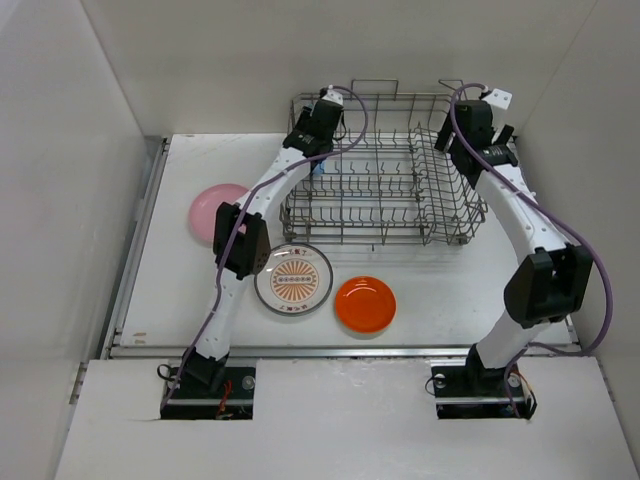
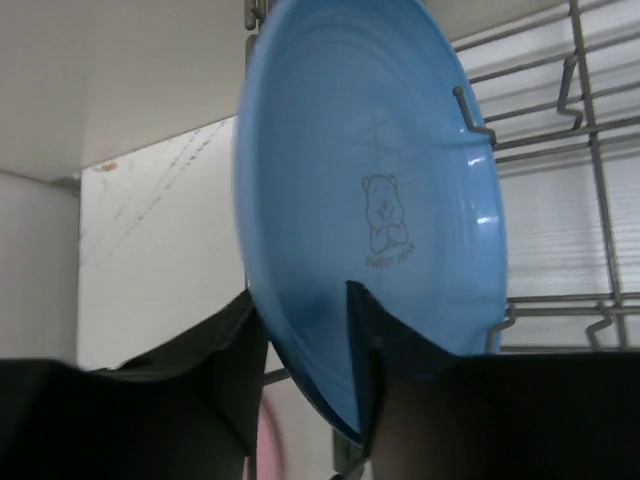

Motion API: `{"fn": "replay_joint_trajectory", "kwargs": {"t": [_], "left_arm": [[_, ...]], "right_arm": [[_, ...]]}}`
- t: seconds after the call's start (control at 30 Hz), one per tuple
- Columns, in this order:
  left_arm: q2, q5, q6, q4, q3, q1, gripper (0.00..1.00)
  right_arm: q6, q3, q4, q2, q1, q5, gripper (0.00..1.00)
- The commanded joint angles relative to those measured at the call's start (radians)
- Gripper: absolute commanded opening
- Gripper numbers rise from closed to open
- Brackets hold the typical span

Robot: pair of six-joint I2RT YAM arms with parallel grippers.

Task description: Unload the plates from the dish rack

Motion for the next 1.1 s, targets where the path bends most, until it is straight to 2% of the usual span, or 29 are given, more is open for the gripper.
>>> {"fn": "replay_joint_trajectory", "kwargs": {"t": [0.0, 0.03, 0.17, 0.5, 0.63, 0.83, 0.97, 1.0, 1.07], "left_arm": [[-0.046, 0.007, -0.046, -0.016, 0.044, 0.0, 0.24], [-0.072, 0.019, -0.075, -0.025, 0.044, 0.0, 0.13], [-0.119, 0.125, -0.142, -0.067, 0.044, 0.0, 0.0], [-0.188, 0.151, -0.213, -0.144, 0.16, 0.025, 0.0], [-0.218, 0.231, -0.228, -0.168, 0.183, 0.034, 0.0], [-0.26, 0.22, -0.132, -0.118, 0.194, 0.034, 0.0], [-0.287, 0.162, 0.05, 0.006, 0.109, 0.009, 0.0], [-0.287, 0.12, 0.154, 0.081, 0.082, -0.006, 0.0], [-0.297, 0.086, 0.248, 0.155, 0.03, -0.015, 0.0]], "right_arm": [[-0.013, 0.052, 0.058, 0.043, -0.032, -0.047, 0.99], [-0.023, 0.052, 0.058, 0.052, -0.032, -0.066, 0.99], [-0.023, 0.101, 0.048, 0.103, -0.07, -0.089, 0.99], [-0.052, 0.148, 0.024, 0.126, -0.095, -0.152, 0.99], [-0.052, 0.125, 0.042, 0.092, -0.095, -0.143, 0.99], [-0.052, 0.116, 0.042, 0.082, -0.095, -0.143, 0.99], [-0.052, 0.116, 0.051, 0.072, -0.095, -0.134, 0.99], [-0.052, 0.116, 0.051, 0.072, -0.095, -0.134, 0.99], [-0.052, 0.116, 0.051, 0.072, -0.095, -0.143, 0.99]]}}
